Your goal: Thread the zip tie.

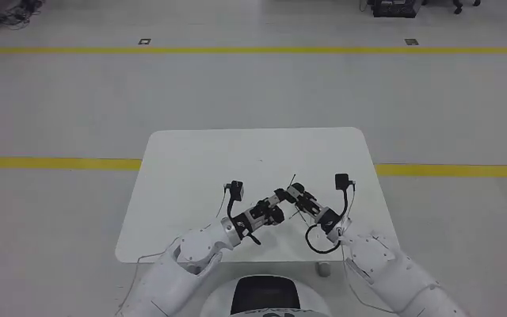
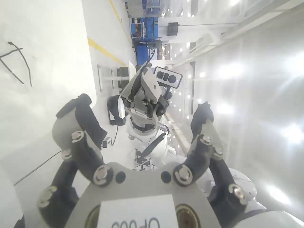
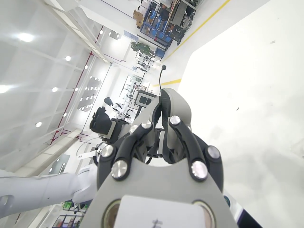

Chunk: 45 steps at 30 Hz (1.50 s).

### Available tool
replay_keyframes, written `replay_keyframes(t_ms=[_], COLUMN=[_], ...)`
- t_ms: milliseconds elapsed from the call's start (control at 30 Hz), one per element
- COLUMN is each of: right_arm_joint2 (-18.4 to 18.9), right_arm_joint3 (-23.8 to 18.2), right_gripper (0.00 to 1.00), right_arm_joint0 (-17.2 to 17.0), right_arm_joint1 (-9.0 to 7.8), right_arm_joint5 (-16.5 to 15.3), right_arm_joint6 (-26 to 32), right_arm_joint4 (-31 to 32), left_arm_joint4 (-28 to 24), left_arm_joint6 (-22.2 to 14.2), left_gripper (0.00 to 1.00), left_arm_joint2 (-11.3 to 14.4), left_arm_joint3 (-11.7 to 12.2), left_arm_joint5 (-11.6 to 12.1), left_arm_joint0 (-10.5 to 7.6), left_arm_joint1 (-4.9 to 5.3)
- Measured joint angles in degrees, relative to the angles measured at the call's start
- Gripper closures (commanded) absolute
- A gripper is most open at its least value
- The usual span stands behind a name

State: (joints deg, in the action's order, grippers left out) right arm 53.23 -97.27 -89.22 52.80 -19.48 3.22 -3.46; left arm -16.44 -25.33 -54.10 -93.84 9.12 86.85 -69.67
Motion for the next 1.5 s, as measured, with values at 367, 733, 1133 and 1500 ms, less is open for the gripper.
replay_keyframes(t_ms=[367,733,1133,1500], right_arm_joint2=[2.63,2.63,8.04,12.20], right_arm_joint3=[-0.72,-0.75,-2.57,-3.98], right_gripper=[1.00,1.00,1.00,1.00], right_arm_joint0=[-1.98,-2.08,-5.93,-8.28], right_arm_joint1=[0.81,0.97,1.14,2.71], right_arm_joint5=[0.00,0.03,0.00,0.00], right_arm_joint6=[1.16,1.29,9.26,15.20], right_arm_joint4=[-0.11,-0.31,-4.90,-6.16], left_arm_joint4=[-0.96,-1.23,-4.22,-5.67], left_arm_joint6=[-1.14,-0.18,-2.93,-3.57], left_gripper=[0.00,0.00,0.00,0.00], left_arm_joint2=[0.56,0.80,-0.09,-0.45], left_arm_joint3=[0.82,0.99,0.77,0.39], left_arm_joint5=[-0.85,-0.89,0.53,1.15], left_arm_joint0=[-1.12,-1.23,-1.20,-0.76], left_arm_joint1=[0.19,0.14,0.67,1.08])
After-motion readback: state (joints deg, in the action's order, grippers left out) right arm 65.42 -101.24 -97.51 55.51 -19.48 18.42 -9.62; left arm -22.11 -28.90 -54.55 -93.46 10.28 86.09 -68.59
